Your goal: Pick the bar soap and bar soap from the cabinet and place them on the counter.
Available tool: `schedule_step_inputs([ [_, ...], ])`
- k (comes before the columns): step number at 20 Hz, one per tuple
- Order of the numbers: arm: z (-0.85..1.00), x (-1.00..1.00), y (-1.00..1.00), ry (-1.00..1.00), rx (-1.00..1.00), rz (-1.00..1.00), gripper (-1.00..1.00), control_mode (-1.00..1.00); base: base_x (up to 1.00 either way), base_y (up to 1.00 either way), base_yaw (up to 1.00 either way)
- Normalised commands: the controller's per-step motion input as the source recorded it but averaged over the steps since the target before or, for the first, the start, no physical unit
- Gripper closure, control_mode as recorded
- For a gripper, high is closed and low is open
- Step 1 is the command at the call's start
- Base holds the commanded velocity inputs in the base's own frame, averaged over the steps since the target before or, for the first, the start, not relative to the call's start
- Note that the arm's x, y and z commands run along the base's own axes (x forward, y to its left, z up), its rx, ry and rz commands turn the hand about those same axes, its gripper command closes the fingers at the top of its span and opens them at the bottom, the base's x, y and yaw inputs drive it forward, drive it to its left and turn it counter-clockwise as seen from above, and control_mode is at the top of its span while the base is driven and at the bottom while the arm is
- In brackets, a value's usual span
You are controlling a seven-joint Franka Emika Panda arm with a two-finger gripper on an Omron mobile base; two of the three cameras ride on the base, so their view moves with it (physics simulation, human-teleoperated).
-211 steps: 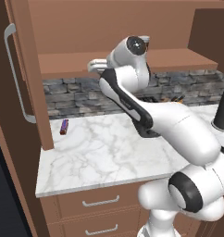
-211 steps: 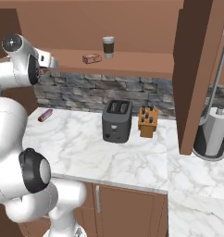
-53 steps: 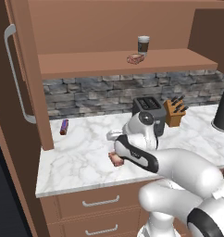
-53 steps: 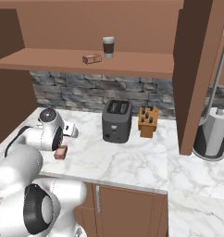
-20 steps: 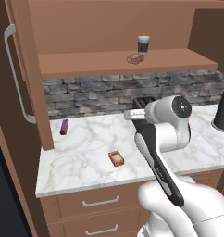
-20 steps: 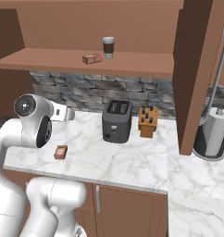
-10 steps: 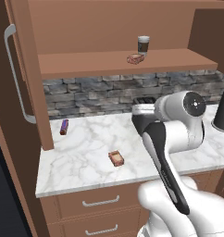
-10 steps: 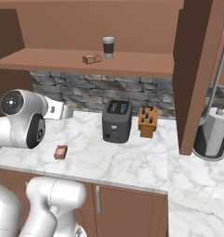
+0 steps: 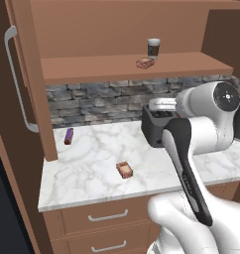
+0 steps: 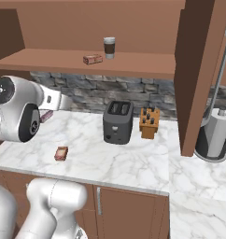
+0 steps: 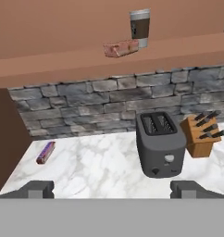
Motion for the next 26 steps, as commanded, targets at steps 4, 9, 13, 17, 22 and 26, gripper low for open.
schedule_step_inputs([
  [4,0.42,-0.1,-0.05,0.0,0.0,0.0,-1.0,-1.0,0.0,0.0,0.0],
  [9,0.45,-0.07,-0.05,0.0,0.0,0.0,-1.0,-1.0,0.0,0.0,0.0],
  [13,0.39,0.0,-0.01,-0.01,0.0,0.0,-1.0,-1.0,0.0,0.0,0.0],
  [17,0.28,0.02,0.0,0.0,0.0,0.0,-1.0,-1.0,0.0,0.0,0.0],
  [22,0.1,0.21,0.0,-0.01,0.0,-0.01,-1.0,-1.0,0.0,0.0,0.0],
  [26,0.09,0.36,0.0,0.0,0.0,-0.02,-1.0,-1.0,0.0,0.0,0.0],
])
